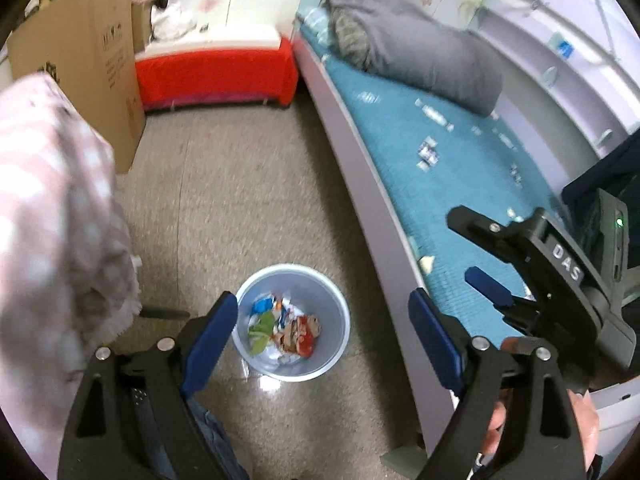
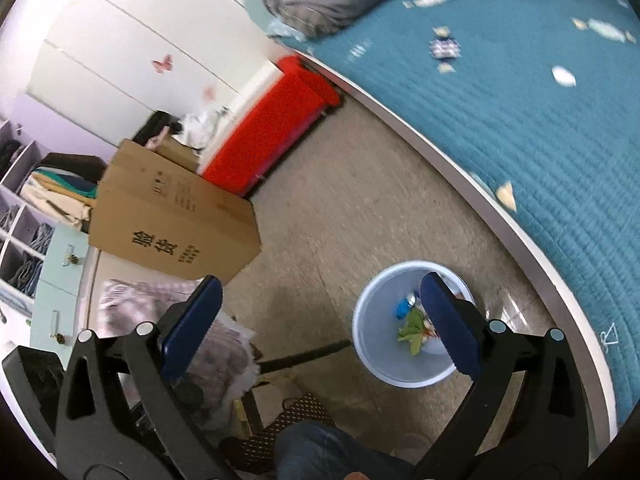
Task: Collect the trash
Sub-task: 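Move both tools back over the table, then grasp the teal tube with the left tool while the right tool grasps the dark snack bag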
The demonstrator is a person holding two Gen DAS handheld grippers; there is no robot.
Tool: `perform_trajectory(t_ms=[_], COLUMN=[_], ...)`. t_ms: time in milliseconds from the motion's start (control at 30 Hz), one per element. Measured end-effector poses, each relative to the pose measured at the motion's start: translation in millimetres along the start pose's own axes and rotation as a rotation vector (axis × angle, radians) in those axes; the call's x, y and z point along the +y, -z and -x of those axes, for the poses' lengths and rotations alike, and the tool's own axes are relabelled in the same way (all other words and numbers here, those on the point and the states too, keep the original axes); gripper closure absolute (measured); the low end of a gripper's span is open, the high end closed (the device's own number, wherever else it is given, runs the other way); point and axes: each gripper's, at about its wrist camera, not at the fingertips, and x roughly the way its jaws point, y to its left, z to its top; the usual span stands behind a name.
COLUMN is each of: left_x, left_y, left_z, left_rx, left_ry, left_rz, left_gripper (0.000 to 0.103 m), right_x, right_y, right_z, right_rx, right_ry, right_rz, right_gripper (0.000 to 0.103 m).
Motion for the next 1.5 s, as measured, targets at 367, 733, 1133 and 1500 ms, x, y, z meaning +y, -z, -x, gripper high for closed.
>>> perform_trajectory(t_ms=[367,733,1133,1500], left_x=[27,133,292,392], left_y=[0,7,5,-47], left_z=[130,222,249,190], left_rx=[-0.228,-0.4,-0.405,-0.189], left_ry=[0.013,-0.132,-0.341,-0.424], left_rz=[-0.039,0.001,0.063,-0.171], left_gripper=[0.012,0.012,0.012,0.012], right_x=[137,288,395,432], right_y=[14,76,159,188], right_z=[54,43,-45,-114], right_rx=[-0.084,-0.048,0.103,0.203], right_ry=[-0.103,-0.19,-0.195,-0.141], right_rz=[0.227,0.483,0.649,0.686], right_gripper=[0.006,0.006,0.006,0.006])
